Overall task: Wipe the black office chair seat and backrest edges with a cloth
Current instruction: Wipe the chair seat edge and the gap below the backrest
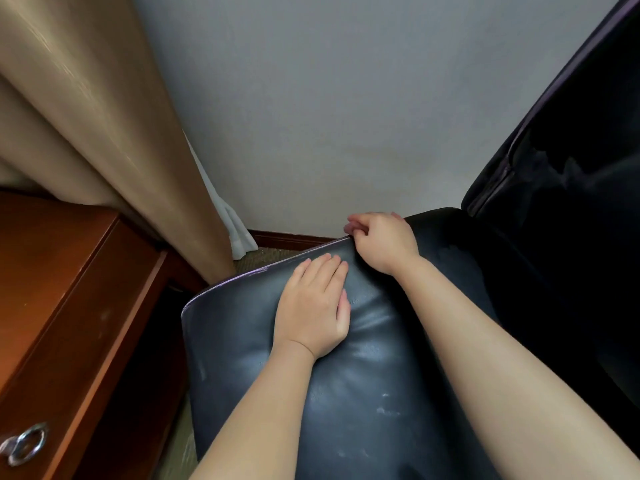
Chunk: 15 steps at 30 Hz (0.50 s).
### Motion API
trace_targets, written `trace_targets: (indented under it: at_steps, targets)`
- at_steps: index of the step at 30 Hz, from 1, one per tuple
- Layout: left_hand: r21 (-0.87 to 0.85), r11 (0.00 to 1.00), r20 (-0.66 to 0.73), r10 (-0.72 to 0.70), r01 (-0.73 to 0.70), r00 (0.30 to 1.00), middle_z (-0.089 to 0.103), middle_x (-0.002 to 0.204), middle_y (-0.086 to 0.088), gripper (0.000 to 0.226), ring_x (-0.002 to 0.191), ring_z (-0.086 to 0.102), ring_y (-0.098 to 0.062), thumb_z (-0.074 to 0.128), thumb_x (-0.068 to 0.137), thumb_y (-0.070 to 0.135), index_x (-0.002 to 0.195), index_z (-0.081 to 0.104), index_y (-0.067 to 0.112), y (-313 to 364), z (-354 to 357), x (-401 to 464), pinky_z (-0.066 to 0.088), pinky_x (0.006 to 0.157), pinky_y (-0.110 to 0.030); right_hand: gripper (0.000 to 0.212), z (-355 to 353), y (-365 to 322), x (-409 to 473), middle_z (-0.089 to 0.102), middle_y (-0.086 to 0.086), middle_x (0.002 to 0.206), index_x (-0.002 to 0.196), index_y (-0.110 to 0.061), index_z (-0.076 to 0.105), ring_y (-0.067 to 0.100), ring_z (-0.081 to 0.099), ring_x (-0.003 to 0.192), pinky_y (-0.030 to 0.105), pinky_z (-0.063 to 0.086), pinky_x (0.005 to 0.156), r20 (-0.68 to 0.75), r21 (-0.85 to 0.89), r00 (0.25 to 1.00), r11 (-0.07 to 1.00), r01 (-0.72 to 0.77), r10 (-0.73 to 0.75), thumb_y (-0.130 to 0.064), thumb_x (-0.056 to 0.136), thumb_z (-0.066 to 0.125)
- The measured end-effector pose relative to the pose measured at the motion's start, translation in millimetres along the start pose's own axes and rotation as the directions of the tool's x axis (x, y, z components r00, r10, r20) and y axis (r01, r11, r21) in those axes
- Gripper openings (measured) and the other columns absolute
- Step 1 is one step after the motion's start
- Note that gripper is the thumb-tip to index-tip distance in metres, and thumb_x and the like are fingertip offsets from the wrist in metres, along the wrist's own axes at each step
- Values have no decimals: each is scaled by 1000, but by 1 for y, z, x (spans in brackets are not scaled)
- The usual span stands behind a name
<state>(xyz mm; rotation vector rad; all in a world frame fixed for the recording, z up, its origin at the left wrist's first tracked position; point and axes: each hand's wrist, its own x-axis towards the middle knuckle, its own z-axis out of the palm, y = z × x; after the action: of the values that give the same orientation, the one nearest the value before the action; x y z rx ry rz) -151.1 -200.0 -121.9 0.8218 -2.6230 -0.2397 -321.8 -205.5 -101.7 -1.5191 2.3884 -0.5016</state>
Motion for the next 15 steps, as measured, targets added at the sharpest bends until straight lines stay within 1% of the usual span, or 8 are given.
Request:
trace_targets:
  at_steps: [2, 4, 6, 7, 9, 12, 13, 15]
  targets:
    - [10, 1000, -5, -1, 1, 1000, 66, 115, -13, 45, 110, 60, -30, 42, 82, 20, 114, 67, 0, 0, 0, 0, 39, 100, -40, 31, 3, -3, -8, 66, -10, 114, 112, -26, 65, 16, 54, 113, 36, 21, 109, -31, 24, 999, 1000, -14, 14, -15, 91, 44]
    - [22, 1000, -10, -10, 11, 1000, 64, 114, -14, 45, 109, 58, -31, 42, 83, 21, 115, 65, 0, 0, -1, 0, 40, 99, -42, 27, 9, -3, -27, 67, -8, 106, 105, -24, 66, 18, 57, 106, 37, 28, 106, -149, 39, 987, 997, 60, -54, -14, 89, 48]
    - [37, 999, -17, -34, 35, 999, 63, 112, -14, 45, 108, 56, -30, 42, 83, 22, 115, 65, 0, 1, -1, 0, 40, 99, -43, 22, 12, -1, -44, 66, -8, 104, 104, -24, 65, 17, 55, 107, 38, 27, 106, -244, 13, 964, 994, 108, -102, -16, 90, 50]
    - [42, 998, -21, -43, 44, 999, 62, 111, -15, 45, 107, 55, -29, 42, 83, 22, 115, 64, 0, 1, 0, 1, 40, 99, -43, 22, 12, 0, -44, 66, -9, 104, 105, -24, 65, 17, 53, 110, 38, 26, 107, -247, -10, 962, 994, 113, -112, -18, 91, 49]
    - [43, 998, -38, -38, 39, 999, 62, 110, -16, 45, 107, 51, -28, 41, 83, 21, 115, 64, -1, 0, 1, 3, 40, 99, -41, 23, 7, -2, -32, 65, -7, 105, 107, -26, 64, 17, 51, 114, 38, 23, 108, -169, -40, 981, 996, 85, -91, -20, 92, 47]
    - [37, 999, -53, -15, 17, 998, 62, 109, -16, 45, 106, 51, -29, 40, 83, 19, 115, 64, -2, 0, 3, 2, 41, 97, -41, 29, 2, -7, -10, 64, -4, 114, 114, -26, 63, 17, 47, 120, 37, 19, 110, -49, -33, 999, 999, -17, 15, -22, 94, 43]
    - [38, 999, -63, -15, 17, 998, 62, 109, -16, 45, 105, 51, -29, 40, 83, 19, 114, 64, -2, 0, 3, 2, 42, 97, -41, 29, 1, -8, -6, 64, -4, 115, 114, -26, 63, 16, 47, 119, 36, 19, 111, -39, -25, 998, 999, -41, 40, -21, 94, 43]
    - [36, 999, -80, -11, 14, 997, 62, 108, -17, 44, 104, 51, -29, 40, 83, 18, 114, 64, -3, 0, 3, 3, 43, 95, -42, 28, 3, -9, -10, 65, -5, 110, 109, -26, 65, 16, 51, 113, 35, 19, 110, -56, 5, 997, 999, -54, 54, -20, 93, 44]
